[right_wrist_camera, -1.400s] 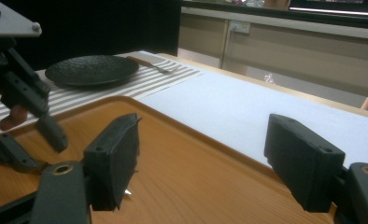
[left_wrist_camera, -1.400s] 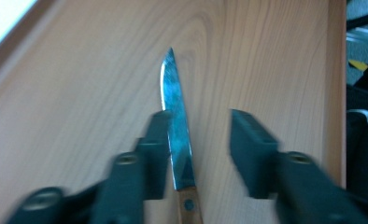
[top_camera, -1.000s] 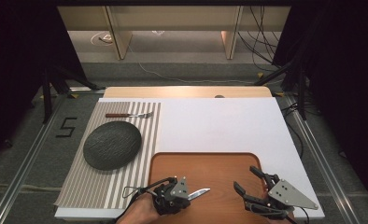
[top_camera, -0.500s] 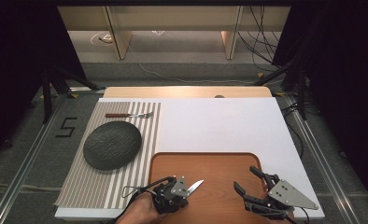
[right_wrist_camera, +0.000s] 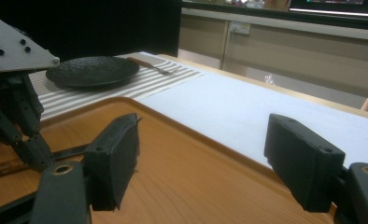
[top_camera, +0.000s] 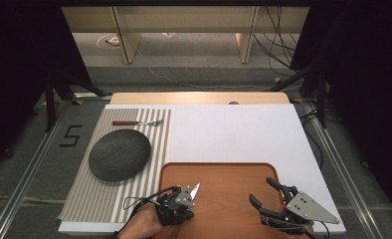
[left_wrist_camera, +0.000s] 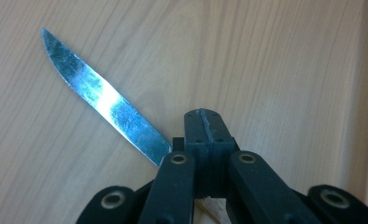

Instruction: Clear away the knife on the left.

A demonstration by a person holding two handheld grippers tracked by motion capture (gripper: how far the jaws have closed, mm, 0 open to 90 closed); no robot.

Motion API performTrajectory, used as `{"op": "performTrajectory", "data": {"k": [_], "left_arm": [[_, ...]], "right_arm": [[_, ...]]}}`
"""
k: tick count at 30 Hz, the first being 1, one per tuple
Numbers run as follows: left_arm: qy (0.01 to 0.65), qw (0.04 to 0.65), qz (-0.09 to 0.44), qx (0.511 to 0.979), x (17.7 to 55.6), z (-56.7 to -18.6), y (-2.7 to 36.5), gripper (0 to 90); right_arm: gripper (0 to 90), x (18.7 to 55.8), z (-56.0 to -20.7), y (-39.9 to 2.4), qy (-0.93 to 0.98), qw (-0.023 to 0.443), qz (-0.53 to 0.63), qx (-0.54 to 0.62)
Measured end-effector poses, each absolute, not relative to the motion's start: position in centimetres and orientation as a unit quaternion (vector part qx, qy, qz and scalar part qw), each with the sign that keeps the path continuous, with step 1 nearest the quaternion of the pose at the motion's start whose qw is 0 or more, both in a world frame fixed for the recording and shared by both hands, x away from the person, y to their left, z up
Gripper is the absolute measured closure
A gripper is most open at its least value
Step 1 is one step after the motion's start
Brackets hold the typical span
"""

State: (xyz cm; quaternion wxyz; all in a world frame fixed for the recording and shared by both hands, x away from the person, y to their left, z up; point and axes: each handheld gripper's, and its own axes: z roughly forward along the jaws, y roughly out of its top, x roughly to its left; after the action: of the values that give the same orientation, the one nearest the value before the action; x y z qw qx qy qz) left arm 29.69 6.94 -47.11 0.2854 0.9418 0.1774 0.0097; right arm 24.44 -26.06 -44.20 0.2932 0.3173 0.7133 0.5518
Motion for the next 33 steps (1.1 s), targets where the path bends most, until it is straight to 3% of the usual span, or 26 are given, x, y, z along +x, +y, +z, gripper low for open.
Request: {"op": "performTrajectory", "data": {"k": [33], "left_arm": [[0.213, 0.265, 0.012, 0.94, 30.4, -46.9, 10.6, 89.6]], "right_arm": [[27.6, 24.4, -44.2, -26.1, 0.713, 0.293, 0.552, 0.318]]}}
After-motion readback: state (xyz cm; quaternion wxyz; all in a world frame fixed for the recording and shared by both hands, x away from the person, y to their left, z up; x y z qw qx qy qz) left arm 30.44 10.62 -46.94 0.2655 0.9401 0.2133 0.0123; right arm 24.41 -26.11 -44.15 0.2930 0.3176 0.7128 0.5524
